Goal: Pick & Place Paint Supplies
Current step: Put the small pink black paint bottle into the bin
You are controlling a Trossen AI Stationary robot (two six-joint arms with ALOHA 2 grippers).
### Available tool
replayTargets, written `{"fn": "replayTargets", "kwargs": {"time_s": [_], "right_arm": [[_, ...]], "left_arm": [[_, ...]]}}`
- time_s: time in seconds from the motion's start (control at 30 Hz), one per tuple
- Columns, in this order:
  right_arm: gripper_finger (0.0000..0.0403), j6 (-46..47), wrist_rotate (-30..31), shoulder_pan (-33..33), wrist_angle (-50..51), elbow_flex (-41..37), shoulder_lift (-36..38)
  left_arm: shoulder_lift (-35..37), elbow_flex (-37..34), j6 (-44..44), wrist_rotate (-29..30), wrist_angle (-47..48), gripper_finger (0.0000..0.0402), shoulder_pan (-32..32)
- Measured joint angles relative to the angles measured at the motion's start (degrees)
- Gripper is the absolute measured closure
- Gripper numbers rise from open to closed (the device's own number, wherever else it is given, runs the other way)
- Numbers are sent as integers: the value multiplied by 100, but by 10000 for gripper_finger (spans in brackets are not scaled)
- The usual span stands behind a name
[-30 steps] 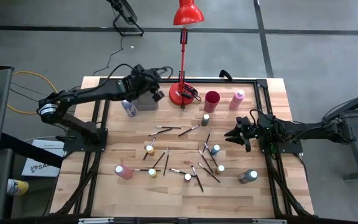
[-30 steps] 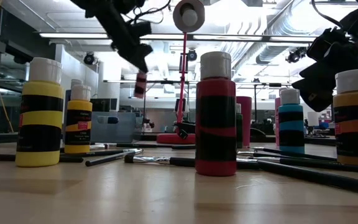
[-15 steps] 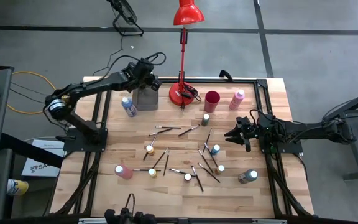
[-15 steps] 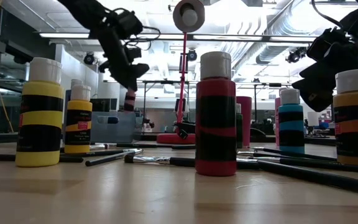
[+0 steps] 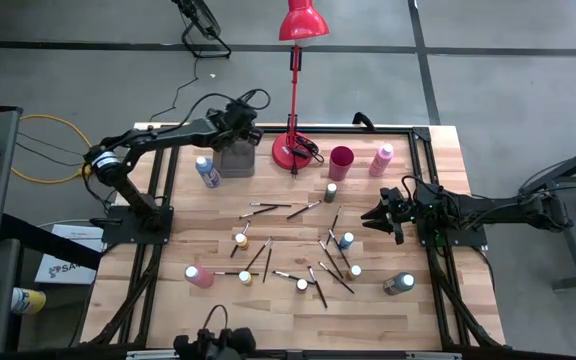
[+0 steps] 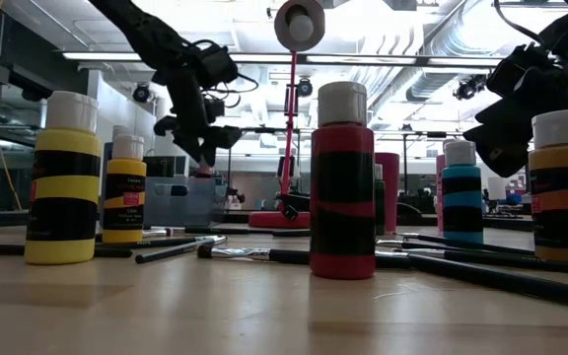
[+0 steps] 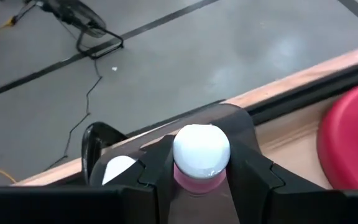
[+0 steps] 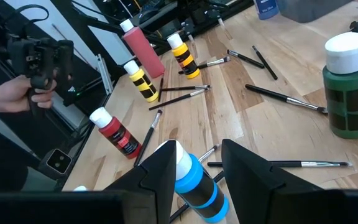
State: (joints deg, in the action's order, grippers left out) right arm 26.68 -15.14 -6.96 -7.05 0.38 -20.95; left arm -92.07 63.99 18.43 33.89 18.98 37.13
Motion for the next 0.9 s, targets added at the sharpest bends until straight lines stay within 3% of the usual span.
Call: {"fn": "replayTargets", "kwargs": {"time_s": [0.9], "right_arm": [[280, 0, 4, 0, 2, -2, 0]], "left_arm": [[-367, 7, 644, 530, -81, 284, -1]]}}
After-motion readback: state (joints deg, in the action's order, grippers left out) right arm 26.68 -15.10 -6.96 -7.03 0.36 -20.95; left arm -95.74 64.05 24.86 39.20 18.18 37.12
